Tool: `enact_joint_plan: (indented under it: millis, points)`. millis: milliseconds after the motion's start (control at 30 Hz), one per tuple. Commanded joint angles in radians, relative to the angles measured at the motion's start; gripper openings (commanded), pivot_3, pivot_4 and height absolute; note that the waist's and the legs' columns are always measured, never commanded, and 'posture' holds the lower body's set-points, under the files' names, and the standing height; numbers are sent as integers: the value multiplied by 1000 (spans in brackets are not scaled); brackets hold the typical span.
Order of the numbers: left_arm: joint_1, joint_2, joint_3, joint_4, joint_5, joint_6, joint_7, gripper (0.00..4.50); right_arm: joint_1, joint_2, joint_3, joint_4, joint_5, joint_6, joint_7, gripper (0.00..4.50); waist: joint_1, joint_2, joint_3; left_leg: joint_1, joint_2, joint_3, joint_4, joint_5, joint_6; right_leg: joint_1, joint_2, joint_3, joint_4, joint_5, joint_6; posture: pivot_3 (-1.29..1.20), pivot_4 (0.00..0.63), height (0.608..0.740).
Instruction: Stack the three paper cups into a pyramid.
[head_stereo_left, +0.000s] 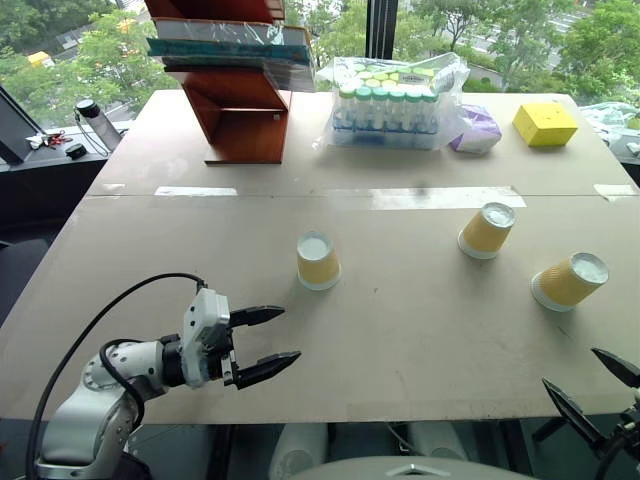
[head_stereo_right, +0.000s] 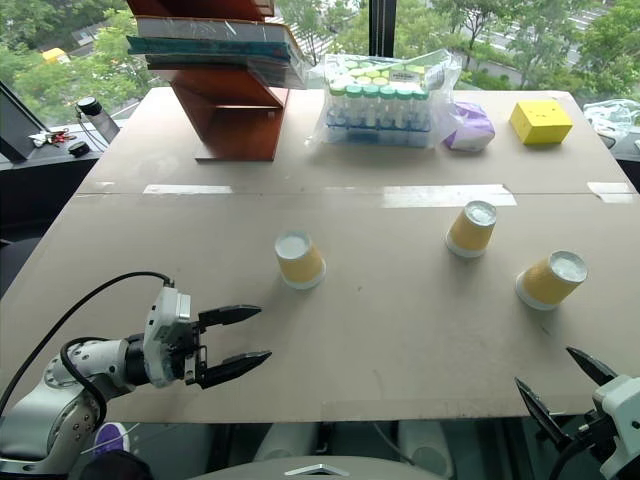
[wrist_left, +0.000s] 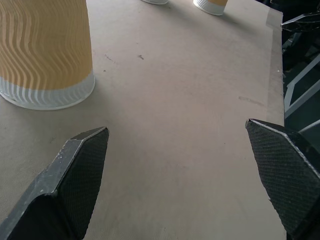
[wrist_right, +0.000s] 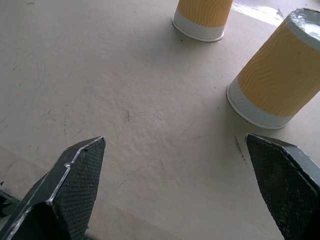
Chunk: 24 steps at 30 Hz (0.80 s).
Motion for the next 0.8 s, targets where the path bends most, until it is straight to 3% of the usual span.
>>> enact_joint_plan:
  millis: [33, 167, 367, 600, 800]
  points:
    - [-1, -3, 5, 5, 4, -55, -25, 4500, -26, 1, 7, -68, 19, 35, -64, 4429, -1, 0, 0, 0, 0, 0, 0, 0, 0, 0, 0, 0, 0, 0, 0, 0, 150, 740]
    - [-27, -40, 9, 53, 5, -108, -22, 4500, -88, -27, 41, -198, 75, 160, -149, 4429, -4, 2, 0, 1, 0, 1, 0, 0, 0, 0, 0, 1, 0, 0, 0, 0, 150, 740]
    - [-135, -91, 24, 22, 41, -73, 183, 4500, -98, -113, 106, -344, 240, 244, -92, 4429, 17, 2, 0, -3, 0, -3, 0, 0, 0, 0, 1, -5, -2, 2, -3, 0, 150, 740]
    - [-361, -107, -80, 55, 58, 43, 279, 4500, -90, -234, 143, -438, 292, 207, 45, 4429, 18, 0, -1, -6, -2, -6, 3, 0, 0, 0, 7, -10, -3, 4, 0, 0, 150, 740]
    - [-449, -95, -169, 145, 123, 27, 250, 4500, -67, -224, 119, -401, 265, 148, 92, 4429, 19, 0, -1, -6, -2, -6, 3, 0, 0, 0, 9, -10, -3, 5, 1, 0, 150, 740]
